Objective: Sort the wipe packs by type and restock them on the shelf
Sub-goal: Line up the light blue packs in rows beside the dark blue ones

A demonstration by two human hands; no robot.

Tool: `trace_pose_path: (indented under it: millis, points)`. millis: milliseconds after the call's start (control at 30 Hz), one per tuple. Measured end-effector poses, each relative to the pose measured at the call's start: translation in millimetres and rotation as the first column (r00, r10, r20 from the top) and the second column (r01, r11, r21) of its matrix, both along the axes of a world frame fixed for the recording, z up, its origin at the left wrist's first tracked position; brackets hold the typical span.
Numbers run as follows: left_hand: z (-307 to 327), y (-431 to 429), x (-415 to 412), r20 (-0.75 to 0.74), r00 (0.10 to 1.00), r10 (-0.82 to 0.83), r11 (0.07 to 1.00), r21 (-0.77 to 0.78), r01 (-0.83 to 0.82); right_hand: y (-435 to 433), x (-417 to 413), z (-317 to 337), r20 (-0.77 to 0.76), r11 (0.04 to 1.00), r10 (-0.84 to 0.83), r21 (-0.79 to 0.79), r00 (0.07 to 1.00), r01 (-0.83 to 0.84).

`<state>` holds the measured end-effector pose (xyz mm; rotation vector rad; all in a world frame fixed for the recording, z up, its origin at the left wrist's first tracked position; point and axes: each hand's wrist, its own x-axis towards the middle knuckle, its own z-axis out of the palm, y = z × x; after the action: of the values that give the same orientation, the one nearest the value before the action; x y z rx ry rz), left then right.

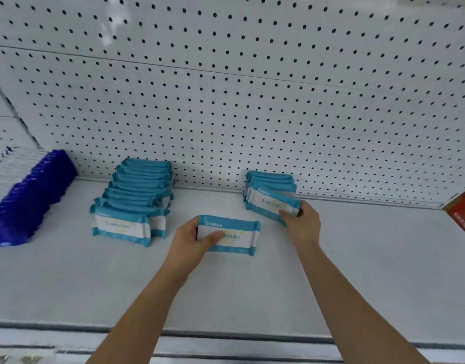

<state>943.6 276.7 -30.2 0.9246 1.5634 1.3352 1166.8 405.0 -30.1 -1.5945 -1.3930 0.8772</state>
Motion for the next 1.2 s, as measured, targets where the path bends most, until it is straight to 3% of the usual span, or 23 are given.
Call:
trace_pose_path:
  millis: [267, 467, 567, 700, 867, 1200]
  points:
    - [0.3, 78.8, 42.3, -0.08, 0.997, -0.008, 1.0, -0.005, 0.007, 41.5, 8.1, -4.4, -0.081, 0.998, 0.023, 0.055, 0.996, -0.019]
    - [-2.4, 128.0, 82.8, -0.091, 0.991, 0.1, 0.994, 0.05, -0.095, 42.8, 17.0, -7.1, -0.442, 0.98, 0.194, 0.042, 0.876, -0.196]
    - [-5.2, 134.7, 94.3, -0.053, 0.99, 0.128, 0.99, 0.073, -0.124, 47.2, 1.0, -5.6, -0.42, 0.948, 0.296, 0.023, 0.858, -0.316]
    - [-1.7, 142.1, 96.1, -0.065, 0.997, 0.049, 0.995, 0.092, -0.043, 56.8, -17.9, 2.1, -0.375, 0.962, 0.274, 0.113, 0.886, -0.25]
    - [-4.3, 144.0, 92.7, -0.128, 0.989, 0.074, 0.989, 0.136, -0.056, 61.7, -25.4, 0.2, -0.365, 0.945, 0.314, 0.208, 0.876, -0.252]
    - [-4.4, 121.5, 85.1, -0.236, 0.964, 0.121, 0.99, -0.039, -0.134, 44.0, 6.9, -1.8, -0.268, 0.94, 0.337, 0.037, 0.903, -0.34]
